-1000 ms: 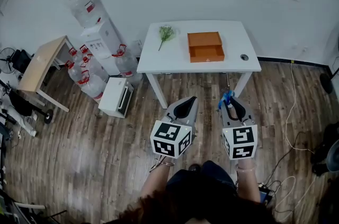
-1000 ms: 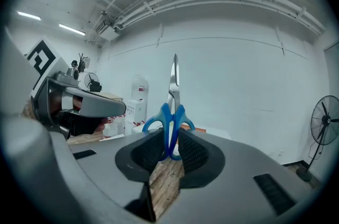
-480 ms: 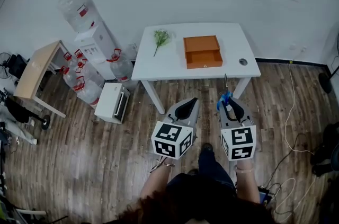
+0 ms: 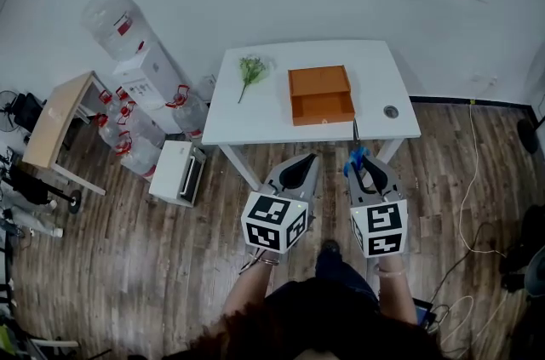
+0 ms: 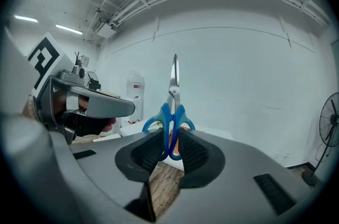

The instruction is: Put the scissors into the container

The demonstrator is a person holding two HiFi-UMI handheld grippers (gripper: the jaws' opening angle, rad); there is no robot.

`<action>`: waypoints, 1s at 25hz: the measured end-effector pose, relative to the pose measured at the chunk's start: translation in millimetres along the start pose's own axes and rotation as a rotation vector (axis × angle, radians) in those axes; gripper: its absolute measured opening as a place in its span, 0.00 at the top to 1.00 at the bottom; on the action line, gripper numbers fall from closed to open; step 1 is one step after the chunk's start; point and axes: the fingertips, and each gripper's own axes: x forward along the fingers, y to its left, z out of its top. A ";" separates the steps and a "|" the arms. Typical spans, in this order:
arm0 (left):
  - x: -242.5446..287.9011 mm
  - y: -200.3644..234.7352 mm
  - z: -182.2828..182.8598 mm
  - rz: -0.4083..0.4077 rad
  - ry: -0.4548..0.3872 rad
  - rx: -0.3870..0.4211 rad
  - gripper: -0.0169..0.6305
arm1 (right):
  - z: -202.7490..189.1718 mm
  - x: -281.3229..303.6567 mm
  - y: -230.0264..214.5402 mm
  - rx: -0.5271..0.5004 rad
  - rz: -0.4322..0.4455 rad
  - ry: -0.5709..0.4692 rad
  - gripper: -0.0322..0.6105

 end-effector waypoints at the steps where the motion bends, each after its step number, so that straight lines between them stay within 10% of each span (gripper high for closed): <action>1: 7.9 3.2 0.3 0.006 0.004 -0.001 0.95 | 0.4 5.9 -6.3 -0.003 0.005 0.001 0.83; 25: 125.8 70.3 26.1 0.130 0.007 -0.041 0.95 | 17.5 147.9 -80.2 -0.091 0.147 0.004 0.83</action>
